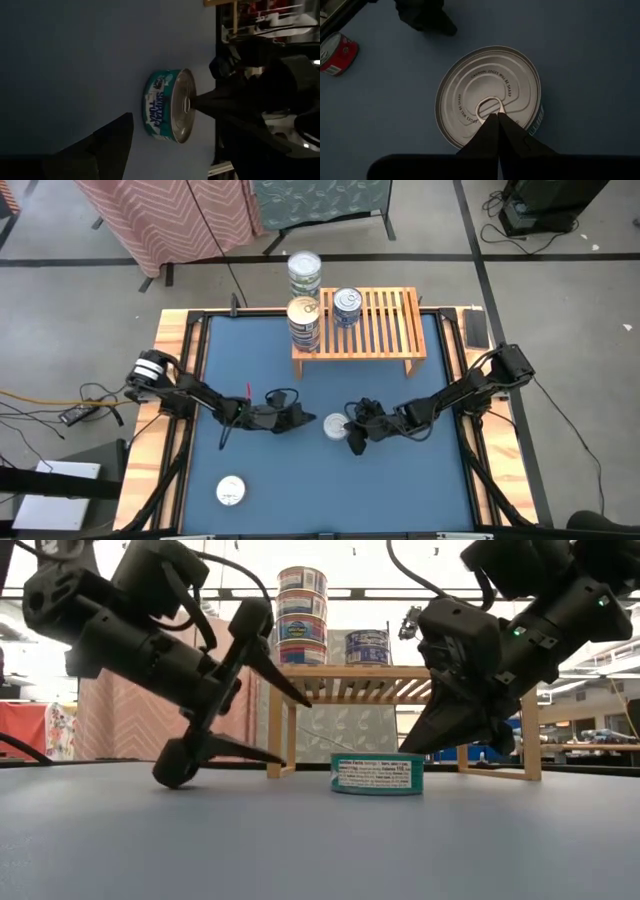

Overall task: Stack canned seafood by type on shelf
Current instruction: Put the dark green tuna can on the shelf

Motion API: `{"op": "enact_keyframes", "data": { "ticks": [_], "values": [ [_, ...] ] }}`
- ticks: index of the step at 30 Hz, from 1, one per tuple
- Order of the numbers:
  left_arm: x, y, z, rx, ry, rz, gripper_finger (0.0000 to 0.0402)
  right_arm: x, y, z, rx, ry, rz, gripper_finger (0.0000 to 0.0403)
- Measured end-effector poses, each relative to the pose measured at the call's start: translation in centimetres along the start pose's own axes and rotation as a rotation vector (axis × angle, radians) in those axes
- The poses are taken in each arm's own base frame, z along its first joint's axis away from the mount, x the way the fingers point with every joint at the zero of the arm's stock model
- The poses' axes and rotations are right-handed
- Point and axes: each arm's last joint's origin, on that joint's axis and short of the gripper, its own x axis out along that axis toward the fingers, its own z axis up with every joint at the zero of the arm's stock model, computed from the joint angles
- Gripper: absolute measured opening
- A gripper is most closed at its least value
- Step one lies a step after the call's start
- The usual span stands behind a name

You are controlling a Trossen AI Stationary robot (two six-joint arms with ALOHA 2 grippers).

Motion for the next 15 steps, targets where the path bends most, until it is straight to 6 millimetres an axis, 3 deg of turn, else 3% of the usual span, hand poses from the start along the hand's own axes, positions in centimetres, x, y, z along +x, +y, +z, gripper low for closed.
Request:
{"op": "enact_keyframes", "data": {
  "ticks": [15],
  "values": [
    [1.7,-0.2,-0.7,-0.043,0.029,-0.067,0.0294,-0.1,0.1,-0.5,-0.026,-0.016,-0.03,0.0003]
  ]
}}
